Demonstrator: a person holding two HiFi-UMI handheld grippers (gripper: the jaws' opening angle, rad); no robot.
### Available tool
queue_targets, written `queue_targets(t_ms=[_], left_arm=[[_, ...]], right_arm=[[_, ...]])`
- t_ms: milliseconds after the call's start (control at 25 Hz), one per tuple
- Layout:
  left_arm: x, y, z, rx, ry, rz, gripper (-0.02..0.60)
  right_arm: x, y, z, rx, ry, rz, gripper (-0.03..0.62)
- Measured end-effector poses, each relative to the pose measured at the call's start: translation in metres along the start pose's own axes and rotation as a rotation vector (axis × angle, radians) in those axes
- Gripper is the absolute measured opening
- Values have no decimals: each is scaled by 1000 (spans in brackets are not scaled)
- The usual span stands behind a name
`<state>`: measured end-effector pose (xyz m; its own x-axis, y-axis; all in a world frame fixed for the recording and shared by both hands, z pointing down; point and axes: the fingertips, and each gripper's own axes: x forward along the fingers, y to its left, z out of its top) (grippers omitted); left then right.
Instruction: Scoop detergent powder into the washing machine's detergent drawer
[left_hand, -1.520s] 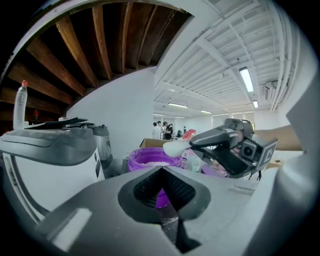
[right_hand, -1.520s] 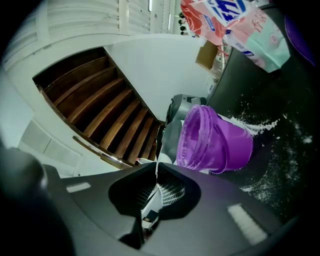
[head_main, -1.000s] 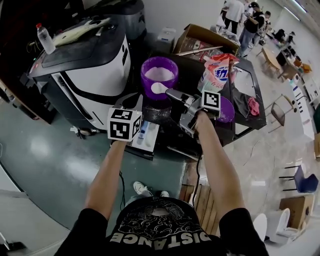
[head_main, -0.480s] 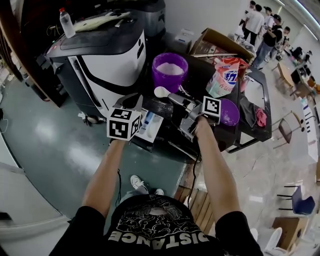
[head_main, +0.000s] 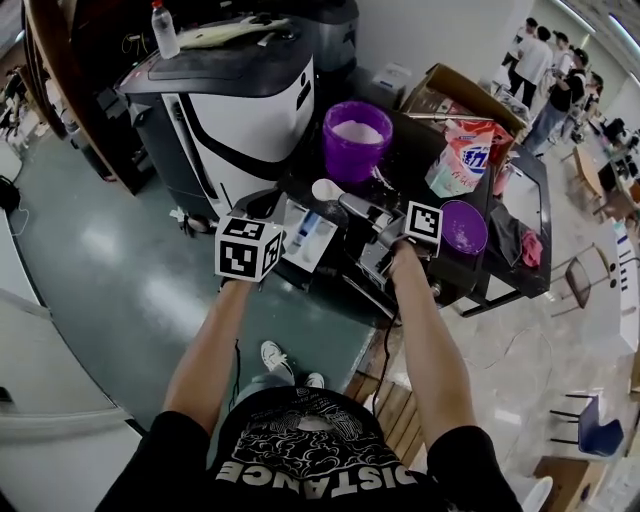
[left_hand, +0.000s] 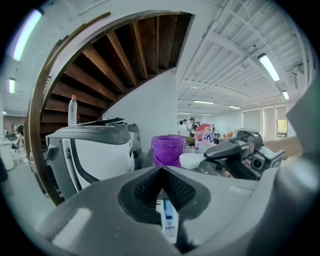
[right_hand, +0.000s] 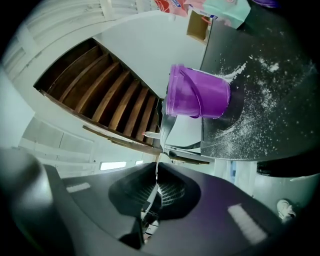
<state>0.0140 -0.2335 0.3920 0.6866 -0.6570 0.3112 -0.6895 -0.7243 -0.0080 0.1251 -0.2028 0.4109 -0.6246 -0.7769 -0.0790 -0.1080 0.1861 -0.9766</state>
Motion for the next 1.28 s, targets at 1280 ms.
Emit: queue_targets(t_ms=[1280], left_arm=[[-48, 43, -60, -65, 81, 144, 3]], right_arm=[[51, -47, -65, 22, 184, -31, 35]])
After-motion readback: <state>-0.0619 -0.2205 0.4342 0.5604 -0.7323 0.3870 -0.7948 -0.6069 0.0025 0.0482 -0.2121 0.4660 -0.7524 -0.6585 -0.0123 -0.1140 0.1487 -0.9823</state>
